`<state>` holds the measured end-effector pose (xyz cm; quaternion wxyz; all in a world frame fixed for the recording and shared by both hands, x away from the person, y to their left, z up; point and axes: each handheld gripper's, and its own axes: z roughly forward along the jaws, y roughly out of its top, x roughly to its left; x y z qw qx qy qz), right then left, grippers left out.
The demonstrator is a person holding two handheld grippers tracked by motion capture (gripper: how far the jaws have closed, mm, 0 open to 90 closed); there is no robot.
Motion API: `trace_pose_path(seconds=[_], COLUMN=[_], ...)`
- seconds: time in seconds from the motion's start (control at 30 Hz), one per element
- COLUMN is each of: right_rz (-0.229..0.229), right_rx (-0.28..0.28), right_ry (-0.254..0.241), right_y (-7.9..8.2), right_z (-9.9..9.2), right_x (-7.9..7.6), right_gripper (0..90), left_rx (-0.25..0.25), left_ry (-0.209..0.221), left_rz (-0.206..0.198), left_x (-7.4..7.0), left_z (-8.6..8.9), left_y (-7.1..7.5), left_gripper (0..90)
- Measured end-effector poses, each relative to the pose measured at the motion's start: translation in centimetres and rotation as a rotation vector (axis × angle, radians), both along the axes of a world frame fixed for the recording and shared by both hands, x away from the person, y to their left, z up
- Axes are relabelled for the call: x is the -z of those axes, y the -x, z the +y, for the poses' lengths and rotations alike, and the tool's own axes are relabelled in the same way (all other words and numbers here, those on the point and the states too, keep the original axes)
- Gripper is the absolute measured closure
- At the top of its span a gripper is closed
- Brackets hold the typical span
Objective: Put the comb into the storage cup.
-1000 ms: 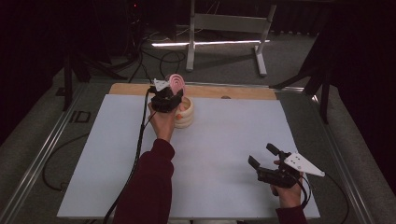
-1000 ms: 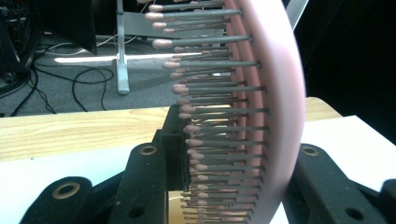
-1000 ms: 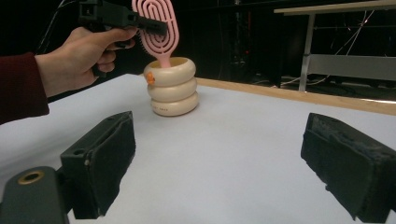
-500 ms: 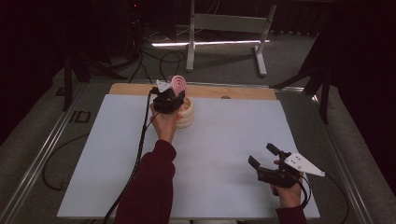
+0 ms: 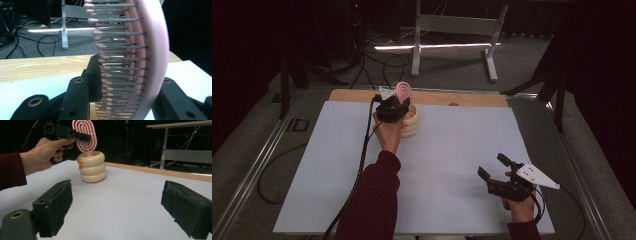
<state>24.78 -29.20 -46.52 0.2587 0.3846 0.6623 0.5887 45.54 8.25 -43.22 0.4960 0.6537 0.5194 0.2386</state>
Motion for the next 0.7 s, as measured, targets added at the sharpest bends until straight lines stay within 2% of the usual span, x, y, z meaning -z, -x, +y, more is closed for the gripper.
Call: trace_pose_path(seconds=[0.37,0.7], right_rz=[0.001,0.003], right_rx=[0.0,-0.002], right_ry=[-0.001,0.004], right_y=[-0.03,-0.09], right_z=[0.08,0.17], right_x=[0.03,0.13], right_gripper=[10.2,10.2], left_rx=[0.001,0.004], left_ry=[-0.002,0.015], left_rz=[0.001,0.012], left_x=[-0.01,0.0], left_z=[0.07,0.67], left_y=[0.0,-0.12], left_gripper=[63.6,63.5])
